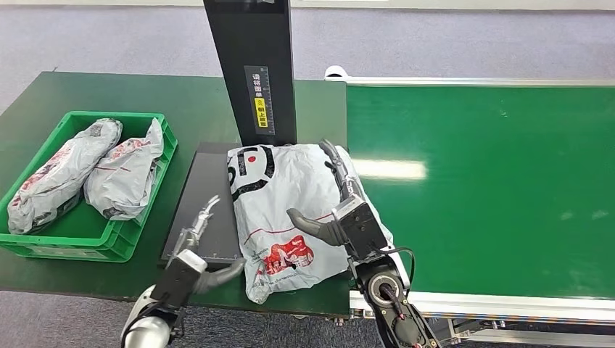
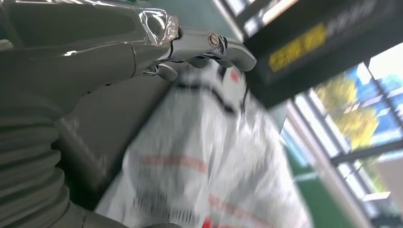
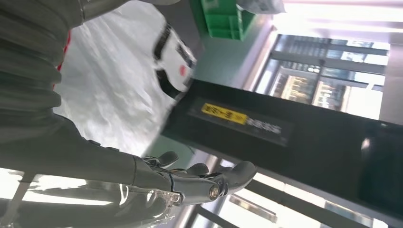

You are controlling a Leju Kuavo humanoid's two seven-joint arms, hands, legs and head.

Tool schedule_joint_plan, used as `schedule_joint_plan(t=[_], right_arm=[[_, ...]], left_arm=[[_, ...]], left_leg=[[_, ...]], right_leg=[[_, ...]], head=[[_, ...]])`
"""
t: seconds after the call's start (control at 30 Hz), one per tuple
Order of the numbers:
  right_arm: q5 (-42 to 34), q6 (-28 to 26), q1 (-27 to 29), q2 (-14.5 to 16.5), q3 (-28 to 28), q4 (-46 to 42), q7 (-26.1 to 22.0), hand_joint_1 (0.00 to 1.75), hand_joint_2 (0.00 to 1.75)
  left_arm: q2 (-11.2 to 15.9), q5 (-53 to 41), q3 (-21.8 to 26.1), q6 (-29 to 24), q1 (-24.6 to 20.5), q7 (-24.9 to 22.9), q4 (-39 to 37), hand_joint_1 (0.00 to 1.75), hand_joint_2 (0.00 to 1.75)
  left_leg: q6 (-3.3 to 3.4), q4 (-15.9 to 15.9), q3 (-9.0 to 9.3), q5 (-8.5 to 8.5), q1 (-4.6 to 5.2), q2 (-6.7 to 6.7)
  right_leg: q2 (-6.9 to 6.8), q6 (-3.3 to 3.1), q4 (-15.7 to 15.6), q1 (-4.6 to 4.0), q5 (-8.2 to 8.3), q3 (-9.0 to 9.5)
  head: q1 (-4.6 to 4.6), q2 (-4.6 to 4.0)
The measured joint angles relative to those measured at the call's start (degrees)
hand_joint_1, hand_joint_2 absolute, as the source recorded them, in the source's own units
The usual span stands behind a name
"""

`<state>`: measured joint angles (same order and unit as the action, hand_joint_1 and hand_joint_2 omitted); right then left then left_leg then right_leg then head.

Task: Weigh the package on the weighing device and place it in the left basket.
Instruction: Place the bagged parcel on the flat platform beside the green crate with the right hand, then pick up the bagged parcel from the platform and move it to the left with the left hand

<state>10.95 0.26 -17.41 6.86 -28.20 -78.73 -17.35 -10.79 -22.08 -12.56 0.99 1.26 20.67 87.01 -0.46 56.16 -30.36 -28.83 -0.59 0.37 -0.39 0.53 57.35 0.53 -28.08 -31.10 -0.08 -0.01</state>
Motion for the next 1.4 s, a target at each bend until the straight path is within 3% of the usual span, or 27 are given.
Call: schedule_joint_plan(t=[0.43,0.47,0.5,0.57,0.6,0.63,0.87,1.1,1.2,1.33,1.4], right_arm=[[1.02,-1.88,1.4,-0.2,5.24,-11.68,-1.41,0.0,1.75],[0.95,-1.89,1.61,-0.13,5.73,-12.03,-1.69,0.0,1.75],[0.89,-1.85,1.82,-0.03,6.17,-12.31,-1.93,0.0,1.75],[0.8,-1.7,2.25,0.2,6.95,-12.73,-2.34,0.0,1.75],[0.76,-1.59,2.46,0.33,7.26,-12.88,-2.45,0.0,1.75],[0.73,-1.46,2.65,0.48,7.57,-13.01,-2.52,0.0,1.75],[0.73,-0.95,3.21,1.5,9.66,-13.48,-2.54,0.0,1.75],[0.82,-0.91,4.02,1.75,11.17,-14.0,-2.56,0.0,1.75],[0.9,-0.92,4.55,1.74,11.63,-14.03,-2.81,0.0,1.75],[0.89,-1.15,4.77,1.71,12.05,-13.77,-3.62,0.0,1.75],[0.99,-1.7,5.1,1.66,12.46,-13.7,-3.75,0.0,1.75]], left_arm=[[-4.17,-10.64,-9.29,-6.16,-11.85,-1.29,-26.56,0.0,1.75],[-4.51,-11.95,-9.97,-6.97,-12.94,-1.44,-28.69,0.11,1.75],[-4.86,-13.1,-10.64,-7.66,-13.99,-1.56,-30.73,0.33,1.75],[-5.5,-15.24,-12.05,-8.96,-15.97,-1.75,-34.63,1.15,1.75],[-5.71,-16.13,-12.72,-9.57,-16.82,-1.82,-36.29,1.47,1.75],[-5.87,-17.06,-13.4,-10.33,-17.66,-1.9,-37.91,1.69,1.75],[-6.95,-21.81,-16.61,-16.22,-23.17,-2.78,-47.03,1.75,1.75],[-7.5,-20.75,-16.85,-19.44,-25.35,-1.87,-50.31,1.75,1.75],[-7.34,-9.63,-14.33,-12.68,-24.9,2.97,-49.4,1.75,1.75],[-5.94,10.21,-8.91,8.53,-21.8,6.12,-41.99,1.75,1.75],[-4.72,14.15,-7.2,11.06,-19.42,6.6,-35.66,1.75,1.75]], left_leg=[[0.01,0.01,0.0,0.01,0.0,-0.02],[0.01,0.01,0.01,0.01,0.0,-0.02],[0.01,0.01,0.01,0.01,0.0,-0.03],[0.01,0.01,0.03,0.01,0.0,-0.03],[0.01,0.01,0.04,0.01,0.0,-0.03],[0.01,0.01,0.06,0.02,0.0,-0.03],[0.02,0.0,0.27,0.03,0.0,-0.04],[0.03,0.0,0.49,0.03,0.01,-0.04],[0.04,-0.01,0.5,0.05,0.0,-0.03],[0.02,-0.01,0.42,0.07,-0.02,-0.02],[0.01,-0.01,0.31,0.08,-0.04,0.01]], right_leg=[[-0.01,-0.01,0.0,0.0,0.03,0.02],[-0.01,-0.01,0.0,0.0,0.03,0.03],[-0.01,-0.01,0.0,0.0,0.03,0.04],[-0.01,-0.01,0.0,0.0,0.03,0.07],[-0.01,-0.01,0.0,0.0,0.03,0.08],[-0.01,-0.01,0.0,0.0,0.03,0.1],[-0.07,-0.01,0.0,0.0,0.02,0.36],[-0.07,0.0,-0.01,0.02,0.03,0.6],[-0.06,-0.01,0.0,0.01,0.04,0.59],[-0.03,-0.02,0.01,-0.02,0.04,0.47],[-0.01,-0.02,0.02,-0.03,0.04,0.34]], head=[[-0.01,0.01],[0.0,0.0],[0.0,0.0],[-0.01,0.0],[-0.01,0.0],[-0.01,0.0],[-0.02,0.0],[0.0,0.0],[-0.01,0.01],[-0.01,0.01],[-0.01,0.01]])
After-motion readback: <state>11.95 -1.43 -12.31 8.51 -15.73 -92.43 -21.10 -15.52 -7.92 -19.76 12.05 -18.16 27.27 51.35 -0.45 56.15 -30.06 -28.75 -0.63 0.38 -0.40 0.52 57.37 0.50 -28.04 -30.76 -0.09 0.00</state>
